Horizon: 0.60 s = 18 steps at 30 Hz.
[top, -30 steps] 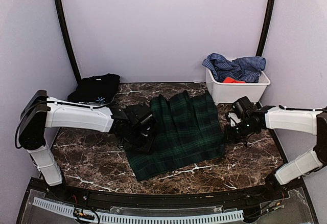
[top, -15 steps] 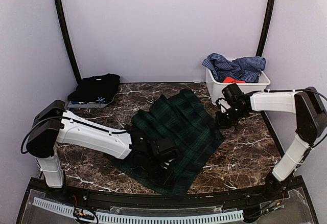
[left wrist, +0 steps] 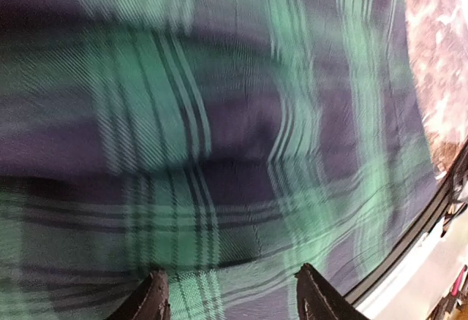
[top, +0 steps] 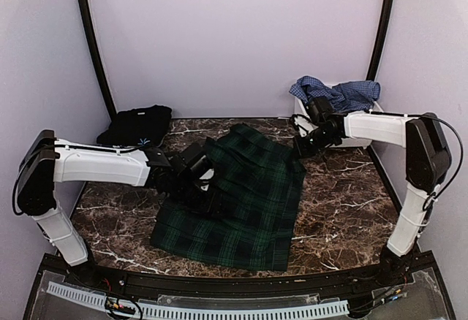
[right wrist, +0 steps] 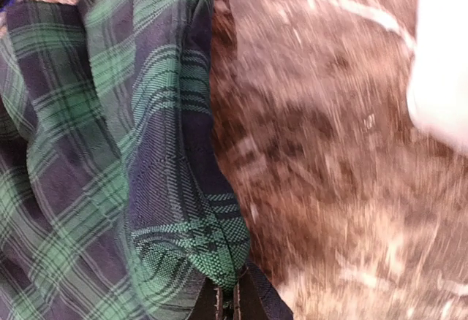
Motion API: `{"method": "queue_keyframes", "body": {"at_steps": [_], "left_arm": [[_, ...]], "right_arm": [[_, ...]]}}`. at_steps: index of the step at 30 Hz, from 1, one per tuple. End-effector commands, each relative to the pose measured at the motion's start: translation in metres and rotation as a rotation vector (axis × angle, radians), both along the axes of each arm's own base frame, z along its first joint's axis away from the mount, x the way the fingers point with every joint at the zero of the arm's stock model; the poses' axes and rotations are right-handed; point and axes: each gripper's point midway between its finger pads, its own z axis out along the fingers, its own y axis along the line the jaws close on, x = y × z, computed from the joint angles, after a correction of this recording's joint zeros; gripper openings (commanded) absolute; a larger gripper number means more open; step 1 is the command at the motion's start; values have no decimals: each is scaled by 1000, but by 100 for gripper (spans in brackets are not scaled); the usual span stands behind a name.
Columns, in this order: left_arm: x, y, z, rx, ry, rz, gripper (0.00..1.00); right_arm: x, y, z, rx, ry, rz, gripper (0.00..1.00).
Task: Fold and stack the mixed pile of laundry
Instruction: Rotate the flattened skirt at the center of the board, then pick up the flattened skirt from the center of the board.
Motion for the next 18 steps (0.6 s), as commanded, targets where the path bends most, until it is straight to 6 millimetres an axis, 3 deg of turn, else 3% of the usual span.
{"method": "queue_keyframes", "body": {"at_steps": [1,5,9,14,18], "left_arm": [[-22,1,-47,19,118,-11,59],[-27,10,-85,37,232,74,58],[-25,14,-97,28,257,133,59],[-24,9,-93,-15,252,132,60],[-18,10,-62,-86,153,120,66]], "right_arm": [[15,31,25,-29,-89,108,0],[7,48,41,-99,-125,169,0],[-31,73,55,-144,-151,275,0],[-85,92,53,-221,-150,356,0],[-132,99,31,-244,-130,395,0]]}}
